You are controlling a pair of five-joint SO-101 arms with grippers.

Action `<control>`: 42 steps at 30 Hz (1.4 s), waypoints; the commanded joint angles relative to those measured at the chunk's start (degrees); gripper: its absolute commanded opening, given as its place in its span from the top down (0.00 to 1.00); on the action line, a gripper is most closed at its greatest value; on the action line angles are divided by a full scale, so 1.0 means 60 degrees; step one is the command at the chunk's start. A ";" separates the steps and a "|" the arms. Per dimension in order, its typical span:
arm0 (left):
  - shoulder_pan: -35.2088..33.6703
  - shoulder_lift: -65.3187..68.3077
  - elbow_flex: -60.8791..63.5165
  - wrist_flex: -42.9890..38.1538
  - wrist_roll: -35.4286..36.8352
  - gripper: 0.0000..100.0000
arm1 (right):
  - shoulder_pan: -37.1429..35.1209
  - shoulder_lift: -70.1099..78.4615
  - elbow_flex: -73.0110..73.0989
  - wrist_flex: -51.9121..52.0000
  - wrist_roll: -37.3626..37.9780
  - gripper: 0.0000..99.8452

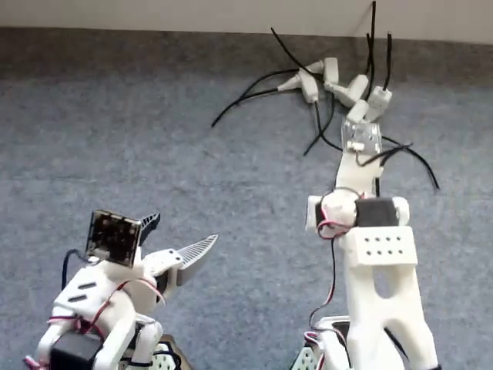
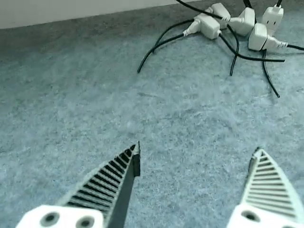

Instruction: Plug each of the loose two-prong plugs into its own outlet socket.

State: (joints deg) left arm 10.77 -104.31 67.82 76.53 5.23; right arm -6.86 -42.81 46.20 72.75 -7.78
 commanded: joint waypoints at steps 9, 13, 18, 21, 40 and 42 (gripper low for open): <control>0.0110 -0.0037 0.0872 0.0147 -0.0117 0.86 | 0.0403 -0.3451 0.2879 -0.0476 0.0557 0.62; -0.0242 -0.0037 0.1106 0.0073 -0.0132 0.98 | 0.0388 -0.4828 0.4271 -0.0886 0.1758 0.66; -0.1238 -0.0037 0.2440 -0.0484 -0.0132 0.97 | 0.0388 -0.6821 0.6161 -0.1692 0.1949 0.81; -0.1663 -0.0037 0.2996 -0.0513 -0.0132 0.97 | 0.0388 -0.8125 0.7319 -0.1839 0.1963 0.88; -0.2425 -0.0037 0.4125 0.0308 -0.0132 0.97 | 0.1033 -1.0147 0.9443 -0.0725 0.1978 0.89; -0.2425 -0.0037 0.4183 0.0308 -0.0132 0.97 | 0.1209 -1.0132 0.9443 -0.0579 0.1978 0.89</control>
State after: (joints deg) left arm -3.03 -104.22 92.97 78.11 4.88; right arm -1.14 -103.47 95.08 67.82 3.56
